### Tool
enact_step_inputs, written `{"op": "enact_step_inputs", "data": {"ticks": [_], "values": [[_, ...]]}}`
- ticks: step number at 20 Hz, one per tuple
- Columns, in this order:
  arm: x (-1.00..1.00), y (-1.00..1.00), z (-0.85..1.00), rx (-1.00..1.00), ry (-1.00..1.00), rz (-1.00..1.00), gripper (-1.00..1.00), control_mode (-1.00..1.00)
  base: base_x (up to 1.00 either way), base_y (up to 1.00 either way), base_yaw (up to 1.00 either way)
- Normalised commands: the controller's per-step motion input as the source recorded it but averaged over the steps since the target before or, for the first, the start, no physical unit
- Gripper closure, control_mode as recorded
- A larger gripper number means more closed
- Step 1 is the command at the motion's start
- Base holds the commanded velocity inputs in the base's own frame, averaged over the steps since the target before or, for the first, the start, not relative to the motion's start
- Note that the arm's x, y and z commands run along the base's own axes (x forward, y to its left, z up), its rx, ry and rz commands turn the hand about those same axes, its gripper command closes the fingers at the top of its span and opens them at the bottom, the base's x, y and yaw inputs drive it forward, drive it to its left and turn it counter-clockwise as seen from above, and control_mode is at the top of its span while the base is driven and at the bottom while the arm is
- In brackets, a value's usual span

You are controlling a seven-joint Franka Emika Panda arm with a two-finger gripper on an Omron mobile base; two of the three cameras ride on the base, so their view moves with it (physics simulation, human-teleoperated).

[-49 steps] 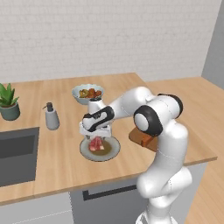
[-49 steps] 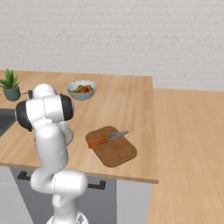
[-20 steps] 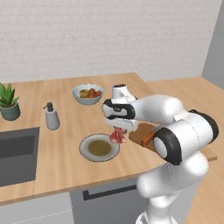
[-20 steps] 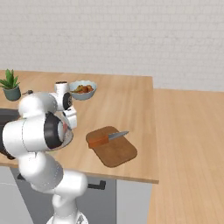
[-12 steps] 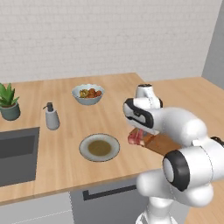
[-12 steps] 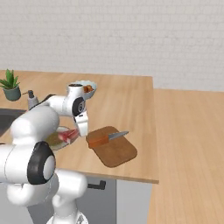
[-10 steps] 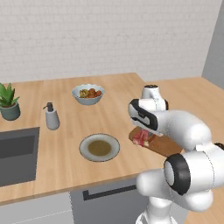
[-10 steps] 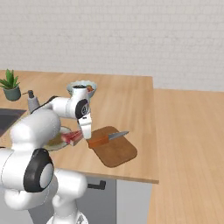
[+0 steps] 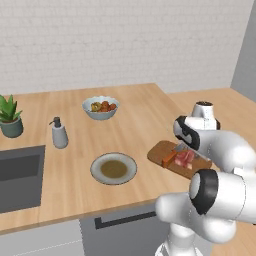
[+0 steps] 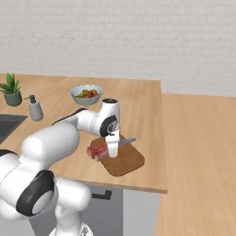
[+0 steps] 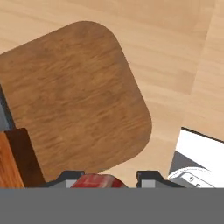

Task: Pick up the knife from the drawer and place it on the cutting board. Then place the meat from the plate to the cutting board.

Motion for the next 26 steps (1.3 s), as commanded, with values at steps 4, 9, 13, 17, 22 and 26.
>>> {"op": "enact_step_inputs", "data": {"ticks": [4, 9, 13, 17, 22, 26], "values": [[0.03, -0.81, -0.26, 0.0, 0.07, -0.11, 1.0, -1.0, 0.0, 0.0, 0.0], [0.12, -0.41, -0.34, 0.02, 0.03, -0.04, 1.0, -1.0, 0.0, 0.0, 0.0], [0.48, 0.01, -0.38, 0.0, 0.01, -0.07, 1.0, -1.0, 0.0, 0.0, 0.0], [0.51, 0.0, -0.34, 0.0, 0.0, -0.07, 1.0, -1.0, 0.0, 0.0, 0.0], [0.3, -0.01, -0.33, 0.0, 0.0, -0.07, 1.0, -1.0, 0.0, 0.0, 0.0], [-0.03, -0.01, -0.21, 0.0, -0.01, -0.01, -1.0, -1.0, 0.0, 0.0, 0.0]]}}
